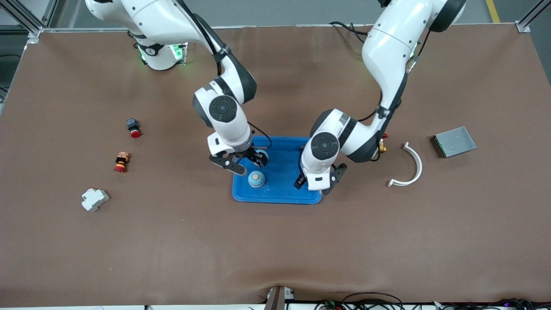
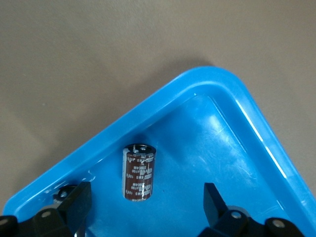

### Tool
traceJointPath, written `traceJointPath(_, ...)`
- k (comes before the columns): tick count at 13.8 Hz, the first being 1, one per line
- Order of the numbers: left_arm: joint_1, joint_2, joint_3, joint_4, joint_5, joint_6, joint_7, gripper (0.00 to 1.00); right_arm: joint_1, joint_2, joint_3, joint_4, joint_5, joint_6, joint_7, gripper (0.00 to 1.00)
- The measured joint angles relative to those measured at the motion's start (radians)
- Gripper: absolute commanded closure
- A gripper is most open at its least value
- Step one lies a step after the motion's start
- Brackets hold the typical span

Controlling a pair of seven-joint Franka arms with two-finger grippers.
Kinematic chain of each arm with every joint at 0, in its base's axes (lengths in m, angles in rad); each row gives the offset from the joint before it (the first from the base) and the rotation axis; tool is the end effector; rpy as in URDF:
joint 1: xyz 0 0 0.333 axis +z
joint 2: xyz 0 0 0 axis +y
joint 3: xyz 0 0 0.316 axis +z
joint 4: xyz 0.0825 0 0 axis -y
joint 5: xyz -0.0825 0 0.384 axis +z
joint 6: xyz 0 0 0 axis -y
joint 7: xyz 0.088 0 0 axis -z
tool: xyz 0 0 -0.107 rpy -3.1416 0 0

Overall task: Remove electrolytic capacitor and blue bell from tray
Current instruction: 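Lower the right gripper onto a bell while the left gripper lowers onto a capacitor, then close both grippers on the bell and capacitor and lift them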

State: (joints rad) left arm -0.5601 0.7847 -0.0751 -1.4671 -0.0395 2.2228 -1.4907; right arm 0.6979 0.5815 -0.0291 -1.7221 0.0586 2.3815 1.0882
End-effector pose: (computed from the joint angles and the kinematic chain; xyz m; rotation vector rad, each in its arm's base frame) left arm 0.5819 -0.4189 0.2124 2.8100 1.3593 -0.1359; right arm 0.5313 0.4232 0.2565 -2.9853 0.6909 -0.0457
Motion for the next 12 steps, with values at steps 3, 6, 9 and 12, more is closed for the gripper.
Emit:
traceJointPath(3,-0.009,0.021,0.000,0.000,0.000,0.019,0.000,0.00,0.022,0.038,-0.001,0.002,-0.002,0.031,0.008,0.00)
traceJointPath(6,-0.009,0.035,0.004,0.000,0.000,0.037,0.000,0.00,0.032,0.050,-0.004,0.003,-0.014,0.033,0.008,0.00)
traceJointPath(9,-0.009,0.040,0.007,0.000,0.000,0.039,0.001,0.00,0.035,0.055,-0.004,0.003,-0.026,0.033,0.008,0.00)
traceJointPath(12,-0.009,0.048,0.007,0.000,0.000,0.046,0.001,0.00,0.036,0.067,-0.004,0.003,-0.078,0.033,0.046,0.00)
